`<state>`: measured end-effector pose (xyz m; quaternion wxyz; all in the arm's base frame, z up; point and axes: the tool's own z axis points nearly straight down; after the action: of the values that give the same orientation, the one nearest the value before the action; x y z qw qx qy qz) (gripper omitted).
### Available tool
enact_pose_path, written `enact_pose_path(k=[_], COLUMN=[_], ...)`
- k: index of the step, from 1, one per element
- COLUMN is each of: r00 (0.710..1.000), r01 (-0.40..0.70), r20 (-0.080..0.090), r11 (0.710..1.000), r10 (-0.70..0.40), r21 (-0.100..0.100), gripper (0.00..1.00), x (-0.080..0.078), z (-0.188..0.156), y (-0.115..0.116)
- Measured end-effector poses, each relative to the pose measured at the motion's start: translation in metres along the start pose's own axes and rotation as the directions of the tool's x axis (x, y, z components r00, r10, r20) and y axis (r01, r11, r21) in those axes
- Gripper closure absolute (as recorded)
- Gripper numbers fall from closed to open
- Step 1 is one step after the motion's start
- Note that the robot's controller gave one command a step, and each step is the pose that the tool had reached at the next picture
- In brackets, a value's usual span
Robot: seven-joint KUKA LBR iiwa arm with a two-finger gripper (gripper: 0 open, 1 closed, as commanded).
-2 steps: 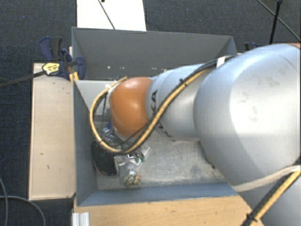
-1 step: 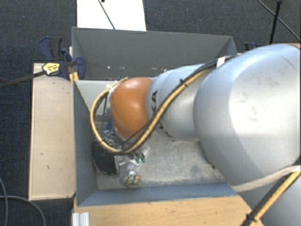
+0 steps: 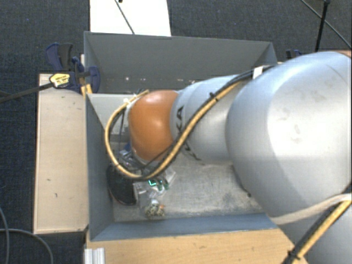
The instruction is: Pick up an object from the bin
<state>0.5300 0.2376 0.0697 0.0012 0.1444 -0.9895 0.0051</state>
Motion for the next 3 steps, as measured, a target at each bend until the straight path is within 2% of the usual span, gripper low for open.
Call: enact_pose_path(k=[1, 2, 3], r00=[0.969, 0.970, 1.000], r01=[0.245, 0.241, -0.006], r20=[0.014, 0.013, 0.011], r11=[0.969, 0.971, 1.000], r10=[-0.246, -0.241, 0.006], r21=[0.004, 0.003, -0.010], gripper=[0.00, 1.00, 1.00], x=[0.038, 0.038, 0.024], z=[-0.003, -0.003, -0.069], y=[0.021, 0.021, 0.004])
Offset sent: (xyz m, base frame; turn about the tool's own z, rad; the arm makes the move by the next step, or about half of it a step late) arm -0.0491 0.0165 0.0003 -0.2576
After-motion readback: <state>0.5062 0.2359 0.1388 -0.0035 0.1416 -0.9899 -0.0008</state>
